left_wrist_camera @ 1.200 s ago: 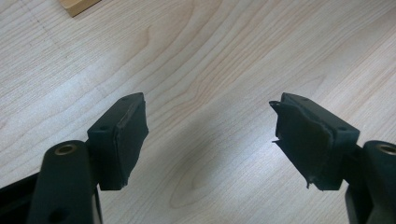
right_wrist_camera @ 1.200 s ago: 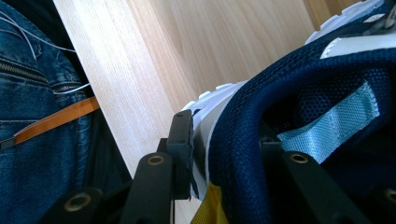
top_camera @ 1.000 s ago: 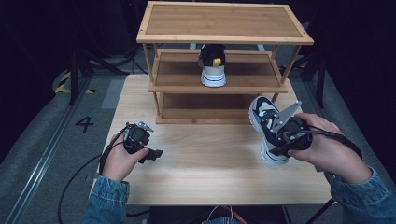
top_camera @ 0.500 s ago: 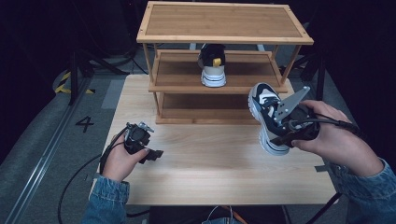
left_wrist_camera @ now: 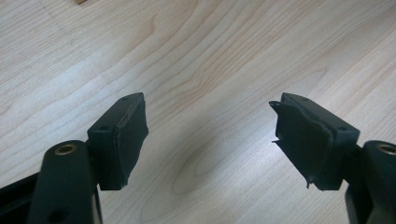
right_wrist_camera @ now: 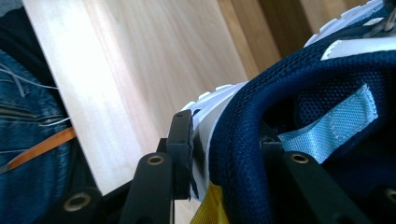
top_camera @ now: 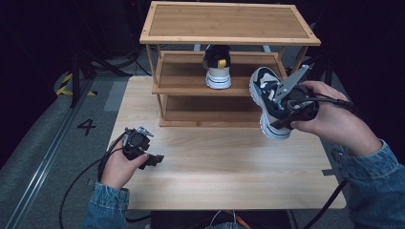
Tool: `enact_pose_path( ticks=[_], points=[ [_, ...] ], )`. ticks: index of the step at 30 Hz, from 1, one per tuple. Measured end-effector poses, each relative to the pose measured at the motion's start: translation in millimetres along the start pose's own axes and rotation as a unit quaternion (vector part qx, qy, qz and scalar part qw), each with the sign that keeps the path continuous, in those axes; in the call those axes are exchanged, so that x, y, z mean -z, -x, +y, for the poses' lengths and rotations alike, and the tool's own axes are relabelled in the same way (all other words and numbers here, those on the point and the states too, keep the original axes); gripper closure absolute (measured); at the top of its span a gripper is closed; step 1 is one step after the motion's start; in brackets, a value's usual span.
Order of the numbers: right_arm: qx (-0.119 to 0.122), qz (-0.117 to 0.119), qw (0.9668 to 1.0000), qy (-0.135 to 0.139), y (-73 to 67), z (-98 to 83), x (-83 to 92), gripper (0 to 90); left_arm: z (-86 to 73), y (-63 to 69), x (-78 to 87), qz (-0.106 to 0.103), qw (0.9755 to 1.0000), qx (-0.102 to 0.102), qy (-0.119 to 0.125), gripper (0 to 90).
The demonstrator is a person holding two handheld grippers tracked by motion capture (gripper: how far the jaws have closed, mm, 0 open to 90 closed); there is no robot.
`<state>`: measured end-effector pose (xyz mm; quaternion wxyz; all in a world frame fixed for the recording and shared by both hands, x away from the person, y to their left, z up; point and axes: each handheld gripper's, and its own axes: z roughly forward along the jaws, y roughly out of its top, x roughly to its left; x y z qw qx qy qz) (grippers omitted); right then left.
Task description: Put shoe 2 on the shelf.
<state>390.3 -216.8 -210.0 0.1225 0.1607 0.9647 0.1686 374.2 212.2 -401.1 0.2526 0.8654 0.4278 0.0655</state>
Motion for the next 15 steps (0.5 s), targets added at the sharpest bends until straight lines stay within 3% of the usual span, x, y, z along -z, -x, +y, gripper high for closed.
enact_pose_path(
  ticks=[15],
  points=[
    [0.008, -0.011, 0.9999, 0.004, 46.0, 35.7, -17.0, 67.6, -20.4, -0.2, 7.7, 0.009, 0.9996, 0.028, 0.000, 25.7]
  ],
)
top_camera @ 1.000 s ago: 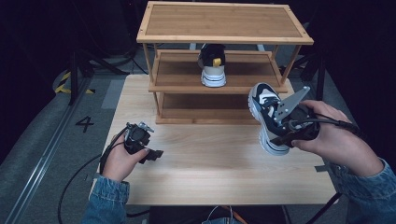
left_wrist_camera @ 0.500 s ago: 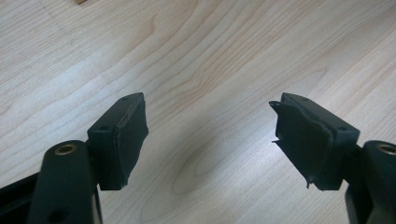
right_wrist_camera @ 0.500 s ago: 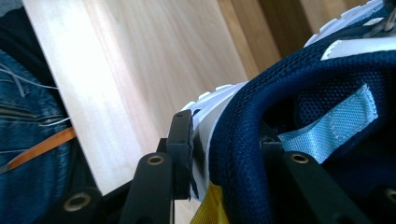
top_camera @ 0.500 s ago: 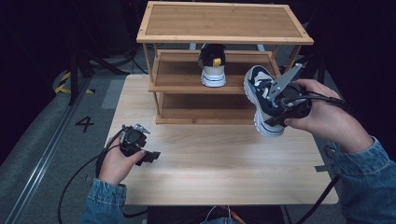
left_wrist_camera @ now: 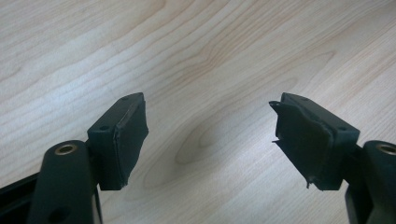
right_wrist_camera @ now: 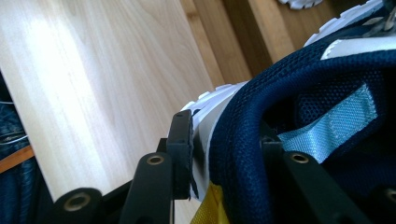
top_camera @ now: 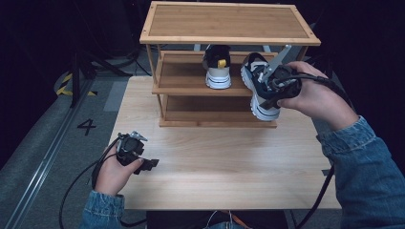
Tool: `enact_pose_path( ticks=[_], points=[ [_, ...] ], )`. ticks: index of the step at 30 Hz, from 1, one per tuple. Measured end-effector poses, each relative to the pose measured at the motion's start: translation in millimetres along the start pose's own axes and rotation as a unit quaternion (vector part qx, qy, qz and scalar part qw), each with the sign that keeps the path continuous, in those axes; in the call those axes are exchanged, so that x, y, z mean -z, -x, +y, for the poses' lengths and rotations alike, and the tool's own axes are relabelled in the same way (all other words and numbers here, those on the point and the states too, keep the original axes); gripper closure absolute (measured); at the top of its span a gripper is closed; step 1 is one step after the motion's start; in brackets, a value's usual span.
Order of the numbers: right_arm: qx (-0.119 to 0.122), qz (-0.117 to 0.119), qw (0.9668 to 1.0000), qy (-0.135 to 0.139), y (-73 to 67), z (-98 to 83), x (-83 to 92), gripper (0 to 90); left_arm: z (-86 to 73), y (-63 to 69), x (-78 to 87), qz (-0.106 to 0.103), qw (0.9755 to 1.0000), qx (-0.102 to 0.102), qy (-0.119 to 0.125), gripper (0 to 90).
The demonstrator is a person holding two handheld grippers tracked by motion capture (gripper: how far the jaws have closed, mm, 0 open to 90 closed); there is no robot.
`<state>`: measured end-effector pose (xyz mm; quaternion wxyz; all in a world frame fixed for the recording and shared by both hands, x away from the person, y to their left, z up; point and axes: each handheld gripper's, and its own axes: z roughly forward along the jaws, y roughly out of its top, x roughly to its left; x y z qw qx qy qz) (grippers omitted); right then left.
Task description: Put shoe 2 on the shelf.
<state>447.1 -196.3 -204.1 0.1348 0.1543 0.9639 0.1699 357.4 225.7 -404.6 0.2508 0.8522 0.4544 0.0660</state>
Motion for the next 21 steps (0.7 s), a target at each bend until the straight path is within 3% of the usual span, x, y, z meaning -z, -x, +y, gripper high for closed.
enact_pose_path(
  ticks=[12, 21],
  points=[
    [0.006, 0.012, 0.9999, 0.006, 30.7, 26.2, -21.4, 67.5, -16.7, -3.2, 7.3, 0.009, 0.9997, 0.022, 0.003, 25.7],
    [-0.004, 0.016, 0.9998, -0.013, 46.9, 38.9, -39.5, 67.4, -21.7, -4.2, 10.1, 0.012, 0.9996, 0.026, 0.002, 25.8]
  ],
)
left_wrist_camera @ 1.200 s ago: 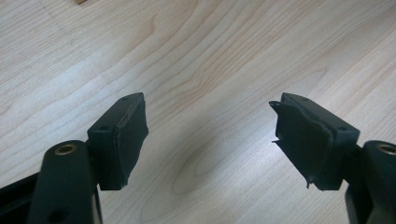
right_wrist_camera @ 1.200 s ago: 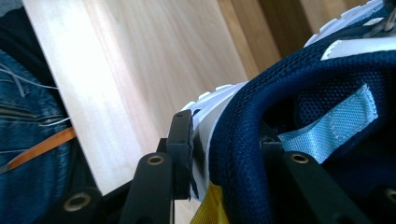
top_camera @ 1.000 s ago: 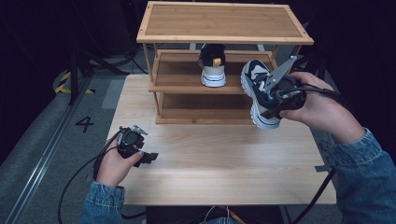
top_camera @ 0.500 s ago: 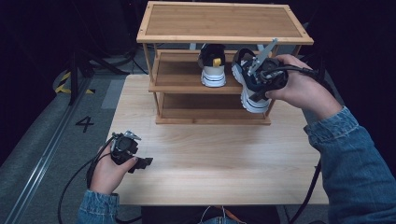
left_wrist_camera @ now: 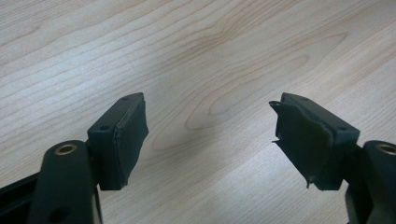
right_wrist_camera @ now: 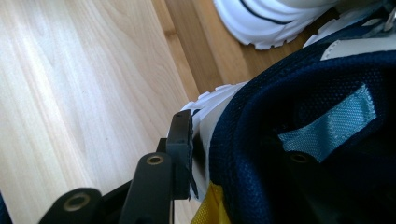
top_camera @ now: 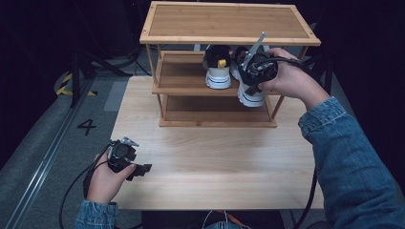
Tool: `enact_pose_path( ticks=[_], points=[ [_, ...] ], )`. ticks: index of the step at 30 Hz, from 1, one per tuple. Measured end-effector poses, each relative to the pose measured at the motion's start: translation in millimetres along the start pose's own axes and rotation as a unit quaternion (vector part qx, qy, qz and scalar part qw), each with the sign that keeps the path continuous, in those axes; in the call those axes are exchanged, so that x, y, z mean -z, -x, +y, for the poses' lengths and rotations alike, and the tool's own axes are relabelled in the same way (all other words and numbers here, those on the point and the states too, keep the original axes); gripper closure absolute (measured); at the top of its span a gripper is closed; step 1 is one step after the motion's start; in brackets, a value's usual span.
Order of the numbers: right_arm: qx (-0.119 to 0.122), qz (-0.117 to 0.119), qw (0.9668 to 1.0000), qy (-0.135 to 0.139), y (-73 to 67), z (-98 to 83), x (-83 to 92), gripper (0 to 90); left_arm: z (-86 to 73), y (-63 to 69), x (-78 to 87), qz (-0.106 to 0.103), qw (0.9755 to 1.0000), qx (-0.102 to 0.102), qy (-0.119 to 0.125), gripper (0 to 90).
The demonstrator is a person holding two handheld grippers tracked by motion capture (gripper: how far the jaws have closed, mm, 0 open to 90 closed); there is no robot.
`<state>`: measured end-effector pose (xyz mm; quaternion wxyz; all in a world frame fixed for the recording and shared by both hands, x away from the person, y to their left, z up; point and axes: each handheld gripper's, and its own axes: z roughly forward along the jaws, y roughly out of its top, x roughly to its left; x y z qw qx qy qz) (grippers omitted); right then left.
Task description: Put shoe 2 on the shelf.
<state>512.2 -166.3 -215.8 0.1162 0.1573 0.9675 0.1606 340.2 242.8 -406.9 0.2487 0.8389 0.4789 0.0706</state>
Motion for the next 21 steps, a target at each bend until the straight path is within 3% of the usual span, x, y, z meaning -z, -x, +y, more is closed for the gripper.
enact_pose_path(
  ticks=[10, 12, 13, 15, 21],
  points=[
    [0.000, -0.007, 1.0000, -0.001, 10.0, 8.5, -6.4, 65.2, -0.7, -0.6, 0.4, -0.001, 1.0000, -0.002, 0.001, 25.7],
    [0.011, -0.024, 0.9996, 0.008, 10.5, 8.9, -6.0, 59.9, -0.1, 0.3, 0.1, 0.000, 1.0000, -0.001, 0.002, 25.7],
    [0.024, -0.048, 0.9984, 0.019, 10.4, 8.9, -5.1, 54.2, 0.2, 0.6, -0.2, 0.000, 1.0000, -0.001, 0.001, 25.7],
    [0.024, -0.062, 0.9973, 0.030, 10.6, 8.2, -3.9, 52.0, 0.9, 0.2, -0.5, -0.003, 1.0000, -0.005, -0.002, 25.7],
    [0.024, -0.081, 0.9948, 0.056, 9.6, 5.3, -3.7, 49.0, 4.1, 1.2, -2.5, -0.003, 1.0000, -0.008, -0.001, 25.7]
  ],
)
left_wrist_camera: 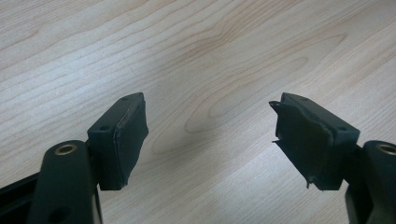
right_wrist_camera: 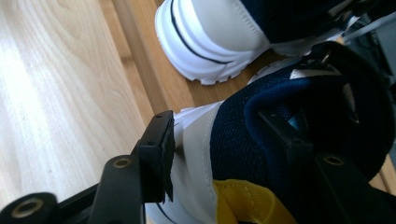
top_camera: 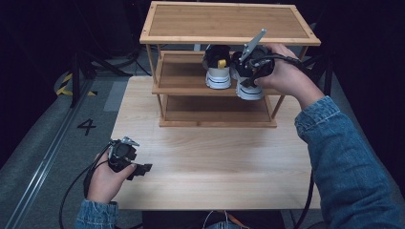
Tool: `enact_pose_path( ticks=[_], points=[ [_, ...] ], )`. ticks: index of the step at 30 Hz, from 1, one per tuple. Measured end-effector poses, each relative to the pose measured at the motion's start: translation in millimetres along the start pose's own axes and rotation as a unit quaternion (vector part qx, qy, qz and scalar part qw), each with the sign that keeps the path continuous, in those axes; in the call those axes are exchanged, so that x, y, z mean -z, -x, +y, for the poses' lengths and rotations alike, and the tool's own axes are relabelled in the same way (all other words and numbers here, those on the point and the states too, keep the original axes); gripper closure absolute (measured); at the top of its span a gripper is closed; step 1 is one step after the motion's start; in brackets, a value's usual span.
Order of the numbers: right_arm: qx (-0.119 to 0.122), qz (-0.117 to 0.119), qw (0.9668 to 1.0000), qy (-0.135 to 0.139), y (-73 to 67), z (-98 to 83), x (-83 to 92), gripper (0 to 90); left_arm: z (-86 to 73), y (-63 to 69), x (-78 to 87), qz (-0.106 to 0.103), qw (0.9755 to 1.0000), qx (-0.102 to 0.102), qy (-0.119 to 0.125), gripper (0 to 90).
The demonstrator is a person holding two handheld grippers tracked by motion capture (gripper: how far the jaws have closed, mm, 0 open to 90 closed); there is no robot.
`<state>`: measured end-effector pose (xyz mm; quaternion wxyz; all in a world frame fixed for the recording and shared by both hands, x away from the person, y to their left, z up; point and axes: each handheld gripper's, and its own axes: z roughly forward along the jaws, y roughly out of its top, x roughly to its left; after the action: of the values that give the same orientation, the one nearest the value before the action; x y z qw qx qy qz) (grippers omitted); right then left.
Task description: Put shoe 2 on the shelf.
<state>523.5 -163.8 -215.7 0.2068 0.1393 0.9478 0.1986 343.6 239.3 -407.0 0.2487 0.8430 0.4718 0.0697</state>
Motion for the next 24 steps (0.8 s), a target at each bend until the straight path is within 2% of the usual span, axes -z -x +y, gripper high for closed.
enact_pose_path(
  ticks=[2, 5, 12, 13, 14, 17, 19, 20, 21, 24],
  points=[
    [0.002, -0.008, 0.9999, 0.006, -0.7, -1.0, 0.8, 49.0, 2.1, 0.3, -1.5, -0.001, 1.0000, -0.004, -0.001, 25.7],
    [-0.003, -0.006, 0.9998, 0.016, -2.5, -2.9, 2.7, 49.0, 4.9, 0.7, -3.7, -0.005, 1.0000, -0.006, -0.002, 25.7],
    [-0.022, -0.018, 0.9986, 0.044, -6.0, -8.5, 15.5, 49.2, 15.2, 3.7, -11.2, -0.013, 0.9998, -0.016, -0.007, 25.7],
    [-0.015, -0.033, 0.9979, 0.054, -6.2, -9.1, 18.6, 45.1, 16.9, 4.0, -12.3, -0.014, 0.9996, -0.021, -0.008, 25.7],
    [-0.023, -0.037, 0.9969, 0.065, -6.1, -9.3, 20.5, 45.1, 18.1, 4.6, -12.7, -0.014, 0.9996, -0.023, -0.011, 25.7],
    [-0.028, -0.049, 0.9961, 0.068, -7.2, -10.3, 27.1, 44.8, 23.0, 6.4, -14.8, -0.018, 0.9993, -0.032, -0.009, 25.7],
    [-0.031, -0.051, 0.9955, 0.074, -8.7, -10.8, 29.7, 44.7, 24.6, 6.4, -15.2, -0.020, 0.9991, -0.036, -0.010, 25.7],
    [-0.033, -0.057, 0.9936, 0.092, -13.3, -12.9, 38.2, 44.6, 26.4, 6.5, -16.9, -0.020, 0.9991, -0.036, -0.011, 25.7],
    [-0.033, -0.057, 0.9936, 0.092, -13.3, -12.9, 38.2, 44.6, 26.4, 6.5, -16.9, -0.020, 0.9991, -0.036, -0.011, 25.7],
    [-0.044, -0.062, 0.9907, 0.113, -20.0, -18.3, 50.8, 43.7, 29.7, 6.2, -19.4, -0.023, 0.9988, -0.040, -0.014, 25.7]
  ],
)
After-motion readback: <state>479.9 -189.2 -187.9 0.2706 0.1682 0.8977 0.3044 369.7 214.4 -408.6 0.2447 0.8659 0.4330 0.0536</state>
